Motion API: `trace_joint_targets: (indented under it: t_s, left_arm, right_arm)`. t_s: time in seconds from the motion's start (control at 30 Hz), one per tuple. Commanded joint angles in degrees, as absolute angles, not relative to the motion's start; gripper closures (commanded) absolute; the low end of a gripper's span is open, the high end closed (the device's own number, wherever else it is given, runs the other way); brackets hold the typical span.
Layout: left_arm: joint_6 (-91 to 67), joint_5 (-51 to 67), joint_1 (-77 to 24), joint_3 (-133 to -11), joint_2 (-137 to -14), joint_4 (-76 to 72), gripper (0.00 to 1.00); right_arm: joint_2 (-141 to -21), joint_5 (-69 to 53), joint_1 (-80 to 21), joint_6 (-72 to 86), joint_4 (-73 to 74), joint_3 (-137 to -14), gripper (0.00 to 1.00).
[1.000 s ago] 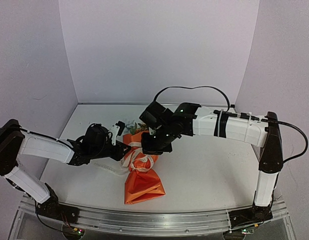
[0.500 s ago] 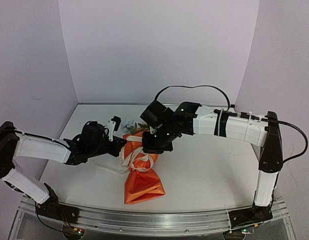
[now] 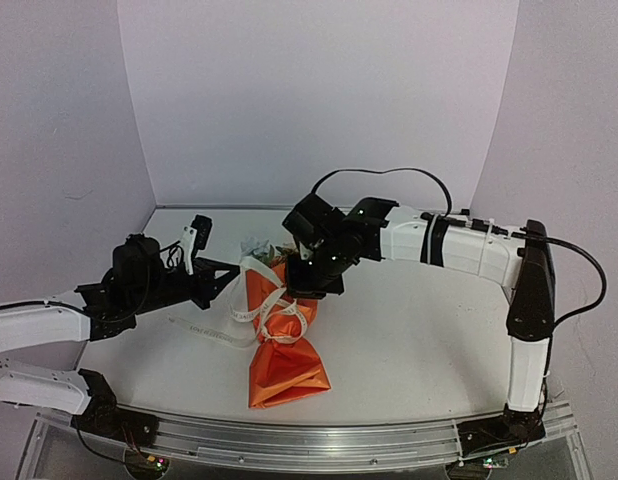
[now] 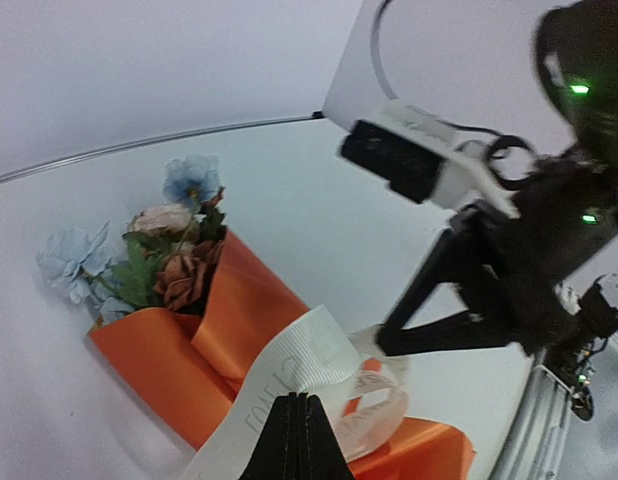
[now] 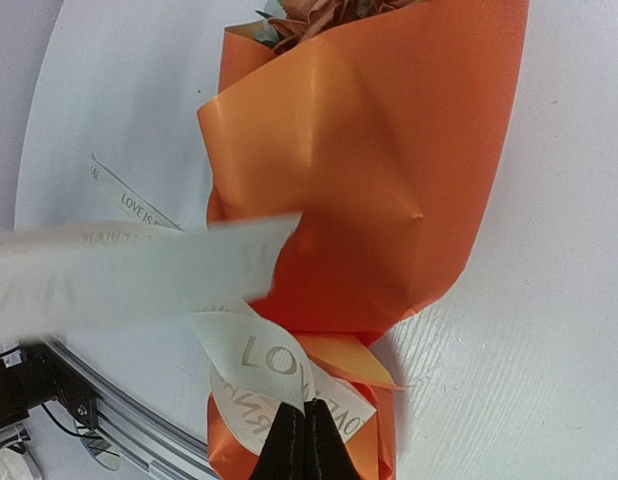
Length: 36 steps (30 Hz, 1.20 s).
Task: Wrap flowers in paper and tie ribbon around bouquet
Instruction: Cross the half-tied ribbon over the folded bouquet.
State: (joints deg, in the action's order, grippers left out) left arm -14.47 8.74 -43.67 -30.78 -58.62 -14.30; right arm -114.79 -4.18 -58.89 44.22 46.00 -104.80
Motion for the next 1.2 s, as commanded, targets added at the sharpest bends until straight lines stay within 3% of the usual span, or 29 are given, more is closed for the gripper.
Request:
trace_joint_targets:
  t_s: [0.0, 0.13, 0.33, 0.87, 1.0, 1.17]
  left_arm:
    - [-14.1, 22.8, -45.7, -28.5, -52.6, -13.2, 1.00]
    - [-12.4, 22.1, -54.3, -29.6, -54.1, -11.9, 1.00]
    - [-8.7, 22.3, -61.6, -36.7, -67.2, -10.3, 1.00]
    - [-6.2, 22.1, -65.8, -54.1, -92.7, -19.2, 0.99]
    - [-7.6, 21.1, -66.1, -55.8, -95.0, -20.9, 0.94]
    - [-10.6, 18.5, -66.1, -54.5, -93.5, -24.5, 0.73]
  right_arm:
    - [-117.2, -8.7, -56.5, 41.6, 44.7, -108.8, 1.00]
    - [-119.1, -13.6, -54.6, 39.4, 43.2, -110.6, 1.00]
    - [-121.0, -18.1, -53.9, 36.9, 43.0, -114.0, 1.00]
    - [-119.8, -18.8, -53.6, 35.4, 42.9, -111.6, 1.00]
    - [-119.8, -19.2, -53.5, 34.9, 42.9, -111.3, 1.00]
    - [-119.5, -19.4, -53.5, 34.2, 42.8, -110.9, 1.00]
